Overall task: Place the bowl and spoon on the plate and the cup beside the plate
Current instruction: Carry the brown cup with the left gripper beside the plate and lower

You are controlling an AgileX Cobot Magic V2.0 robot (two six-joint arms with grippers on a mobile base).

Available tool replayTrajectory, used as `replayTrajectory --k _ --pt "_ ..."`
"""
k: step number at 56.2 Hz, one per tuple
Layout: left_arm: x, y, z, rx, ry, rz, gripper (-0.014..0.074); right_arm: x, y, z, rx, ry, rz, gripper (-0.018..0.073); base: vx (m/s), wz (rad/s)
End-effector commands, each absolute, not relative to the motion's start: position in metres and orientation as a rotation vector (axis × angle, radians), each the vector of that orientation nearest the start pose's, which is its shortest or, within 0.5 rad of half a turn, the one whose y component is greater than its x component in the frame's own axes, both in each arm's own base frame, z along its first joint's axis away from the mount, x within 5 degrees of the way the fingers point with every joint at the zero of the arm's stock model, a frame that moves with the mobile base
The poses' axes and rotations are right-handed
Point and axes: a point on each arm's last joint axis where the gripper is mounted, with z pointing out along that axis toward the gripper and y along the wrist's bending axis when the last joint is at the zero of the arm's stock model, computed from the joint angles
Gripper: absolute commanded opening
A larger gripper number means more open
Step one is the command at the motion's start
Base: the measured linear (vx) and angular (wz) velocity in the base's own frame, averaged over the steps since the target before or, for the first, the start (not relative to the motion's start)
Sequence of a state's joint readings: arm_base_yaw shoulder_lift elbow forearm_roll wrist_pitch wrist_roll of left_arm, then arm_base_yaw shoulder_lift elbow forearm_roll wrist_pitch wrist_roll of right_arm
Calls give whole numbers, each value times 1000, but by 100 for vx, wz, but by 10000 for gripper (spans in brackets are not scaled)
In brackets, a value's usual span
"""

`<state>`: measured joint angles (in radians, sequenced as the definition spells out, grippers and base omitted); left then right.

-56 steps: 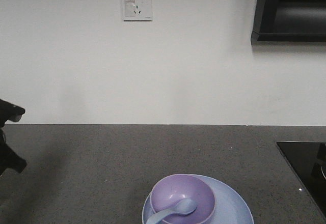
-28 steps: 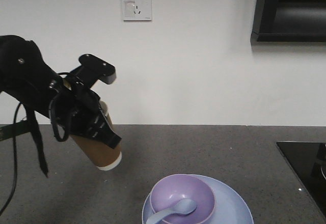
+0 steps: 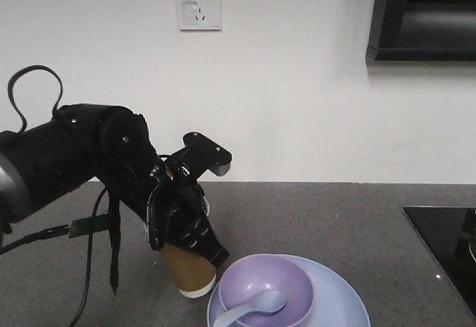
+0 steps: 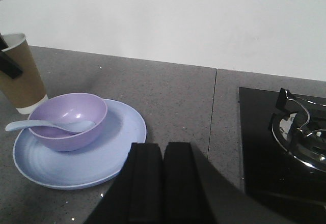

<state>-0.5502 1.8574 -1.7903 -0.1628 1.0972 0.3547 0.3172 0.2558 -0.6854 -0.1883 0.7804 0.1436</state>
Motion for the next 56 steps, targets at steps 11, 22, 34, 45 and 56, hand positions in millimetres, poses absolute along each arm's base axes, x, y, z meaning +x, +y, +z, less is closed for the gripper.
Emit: replayTrajectory --k 11,22,34,45,56 --pt "347 -226 344 1017 2374 -260 0 36 -1 365 -194 1731 100 -8 0 0" --pt "349 -227 335 1029 2407 -258 6 36 -1 366 -194 1729 100 -8 0 0" --pt "349 -227 335 1033 2406 -255 120 36 -1 366 -194 1728 100 -8 0 0" --pt "349 -227 335 1034 2407 -255 331 36 -1 366 -194 1728 100 -8 0 0" --pt "347 -226 338 1035 2407 -256 510 36 -1 366 -194 1728 100 -8 0 0"
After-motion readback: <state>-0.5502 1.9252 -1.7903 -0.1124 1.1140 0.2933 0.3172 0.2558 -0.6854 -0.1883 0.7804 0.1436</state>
